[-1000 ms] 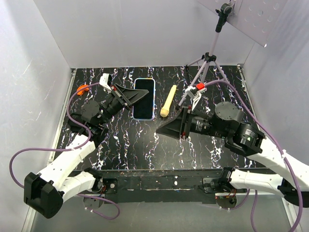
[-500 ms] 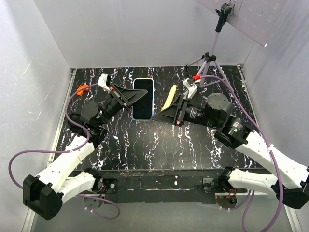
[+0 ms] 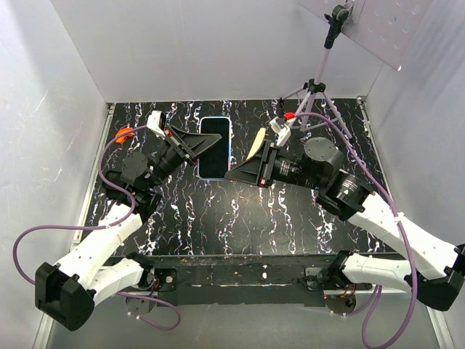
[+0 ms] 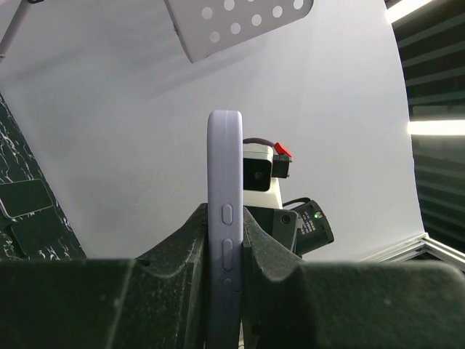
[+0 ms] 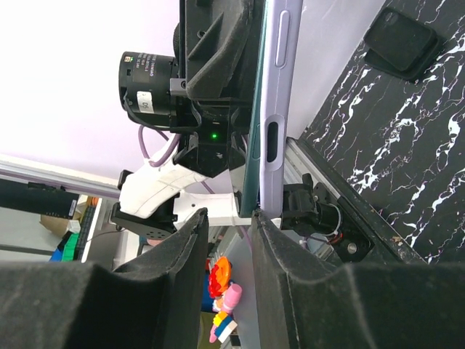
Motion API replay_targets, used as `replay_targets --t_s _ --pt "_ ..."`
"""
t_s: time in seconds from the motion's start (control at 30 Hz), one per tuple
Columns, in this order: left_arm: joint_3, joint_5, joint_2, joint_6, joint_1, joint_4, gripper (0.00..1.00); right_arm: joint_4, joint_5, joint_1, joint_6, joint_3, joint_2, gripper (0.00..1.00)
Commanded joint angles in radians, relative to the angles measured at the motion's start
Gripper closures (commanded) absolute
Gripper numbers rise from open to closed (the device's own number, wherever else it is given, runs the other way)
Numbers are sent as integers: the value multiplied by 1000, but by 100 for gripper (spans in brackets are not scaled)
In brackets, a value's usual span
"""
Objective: Take the phone out of the phone case
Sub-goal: Remove the phone case from the phone.
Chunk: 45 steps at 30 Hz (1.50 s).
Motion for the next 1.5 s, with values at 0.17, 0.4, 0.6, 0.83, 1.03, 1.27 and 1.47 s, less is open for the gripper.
replay_targets --t_s 0.17,0.4,0.6,0.83,1.03,1.27,1.47 --pt "19 5 -10 -51 -7 90 100 66 4 -18 -15 38 94 63" --pt "-24 15 -30 -73 -33 95 100 177 -113 -72 -21 142 236 66" --pt "85 253 -7 131 -27 -82 60 290 -304 -141 84 136 273 99" --pt "107 262 -153 568 -24 -402 36 618 -384 -222 434 -62 178 99" --pt "87 294 -191 670 -24 -405 41 812 -378 -245 602 -160 174 99" --pt "101 250 -194 737 -24 -480 56 817 -366 -245 613 -175 154 99" --pt "114 198 -171 710 -24 -465 67 812 -365 -245 611 -180 148 99"
